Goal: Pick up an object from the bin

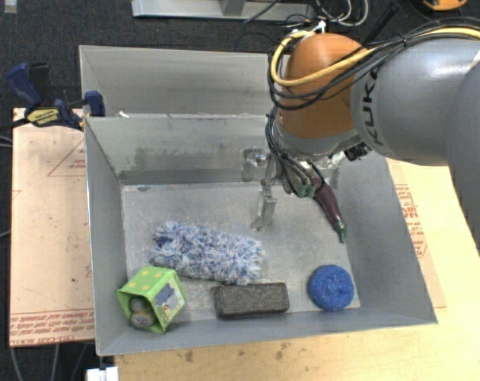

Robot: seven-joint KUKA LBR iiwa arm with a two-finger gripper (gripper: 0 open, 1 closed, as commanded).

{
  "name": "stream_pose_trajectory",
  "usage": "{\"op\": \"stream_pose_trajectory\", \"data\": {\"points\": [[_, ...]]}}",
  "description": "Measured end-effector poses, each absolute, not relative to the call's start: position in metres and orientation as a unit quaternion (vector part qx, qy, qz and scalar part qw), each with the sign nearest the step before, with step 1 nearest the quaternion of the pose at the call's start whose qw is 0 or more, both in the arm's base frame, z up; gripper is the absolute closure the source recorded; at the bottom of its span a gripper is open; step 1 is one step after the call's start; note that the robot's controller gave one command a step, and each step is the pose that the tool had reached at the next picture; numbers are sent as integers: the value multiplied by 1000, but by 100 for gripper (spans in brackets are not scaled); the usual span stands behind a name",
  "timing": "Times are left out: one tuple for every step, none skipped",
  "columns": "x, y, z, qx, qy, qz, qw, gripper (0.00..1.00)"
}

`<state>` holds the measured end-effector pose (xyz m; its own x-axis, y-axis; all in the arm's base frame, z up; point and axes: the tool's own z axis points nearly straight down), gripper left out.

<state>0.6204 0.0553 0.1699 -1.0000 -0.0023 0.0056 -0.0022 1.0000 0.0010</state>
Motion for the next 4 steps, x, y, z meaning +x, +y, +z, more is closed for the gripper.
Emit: {"op": "stream_pose_trajectory", "data": {"points": [[622, 55, 175, 1, -1000, -1, -1, 0], [605, 66, 162, 33, -999, 0, -4, 0], [563, 66, 101, 81, -997, -1, -2, 0], [580, 109, 71, 169, -986, -1, -2, 100]]}}
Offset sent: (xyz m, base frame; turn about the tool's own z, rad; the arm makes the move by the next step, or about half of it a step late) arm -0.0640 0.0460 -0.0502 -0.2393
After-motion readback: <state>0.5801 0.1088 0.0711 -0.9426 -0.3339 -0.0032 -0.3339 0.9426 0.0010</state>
